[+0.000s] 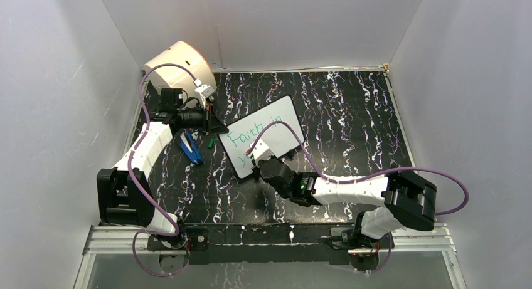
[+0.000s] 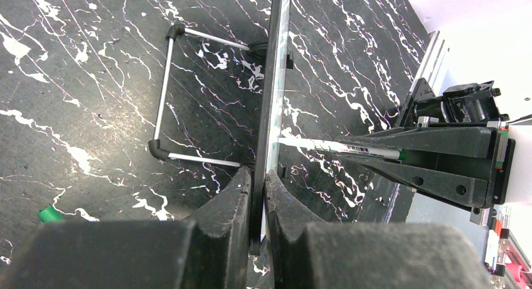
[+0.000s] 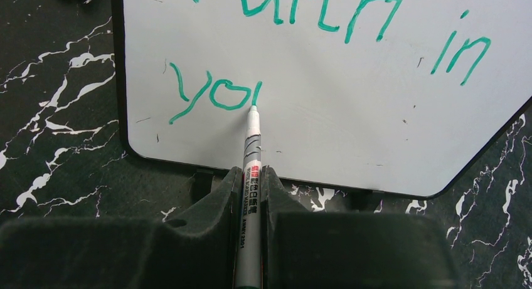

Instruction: Write a sentence on the whiteboard

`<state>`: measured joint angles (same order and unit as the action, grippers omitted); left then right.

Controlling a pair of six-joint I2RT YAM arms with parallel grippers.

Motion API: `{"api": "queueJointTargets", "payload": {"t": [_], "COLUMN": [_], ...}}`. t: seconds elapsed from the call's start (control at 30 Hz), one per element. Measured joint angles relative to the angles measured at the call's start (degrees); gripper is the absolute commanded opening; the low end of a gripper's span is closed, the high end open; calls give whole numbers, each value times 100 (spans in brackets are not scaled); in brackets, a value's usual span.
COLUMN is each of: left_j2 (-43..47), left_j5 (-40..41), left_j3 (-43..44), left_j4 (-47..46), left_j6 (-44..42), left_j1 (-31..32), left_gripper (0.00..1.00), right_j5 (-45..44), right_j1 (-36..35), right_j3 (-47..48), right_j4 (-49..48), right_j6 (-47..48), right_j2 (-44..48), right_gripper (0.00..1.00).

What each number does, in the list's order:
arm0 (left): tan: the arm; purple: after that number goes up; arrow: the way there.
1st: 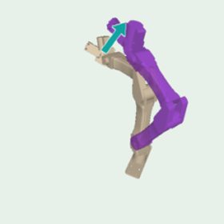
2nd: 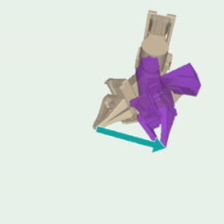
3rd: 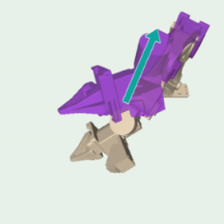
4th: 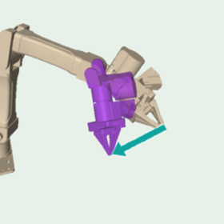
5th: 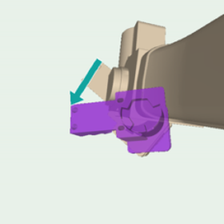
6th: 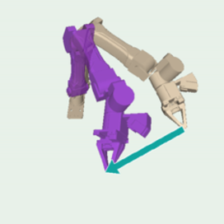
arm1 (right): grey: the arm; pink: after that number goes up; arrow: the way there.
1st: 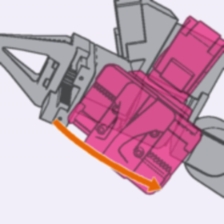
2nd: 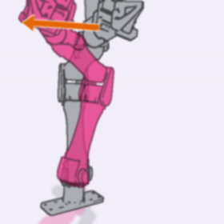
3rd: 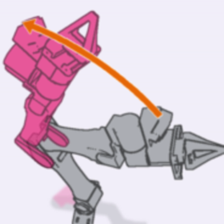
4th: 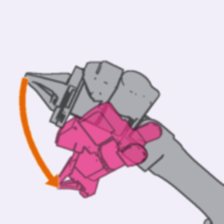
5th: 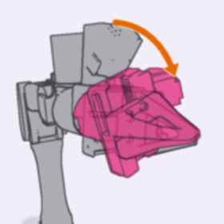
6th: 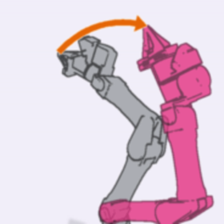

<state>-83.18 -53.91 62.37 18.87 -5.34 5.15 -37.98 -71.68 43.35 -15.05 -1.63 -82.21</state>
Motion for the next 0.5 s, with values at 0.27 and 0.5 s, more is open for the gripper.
{"api": "queueJointTargets", "payload": {"t": [0.27, 0.5], "left_j2": [0, 0], "left_j5": [2, 2], "left_j3": [0, 0], "left_j4": [0, -2], "left_j6": [0, 2], "left_j1": [0, 0], "left_gripper": [0, 0], "right_j5": [-46, -105], "right_j1": [0, 50], "right_j3": [0, -24], "right_j4": [0, -4], "right_j6": [11, 11], "right_j2": [0, 39], "right_gripper": [0, 0]}}
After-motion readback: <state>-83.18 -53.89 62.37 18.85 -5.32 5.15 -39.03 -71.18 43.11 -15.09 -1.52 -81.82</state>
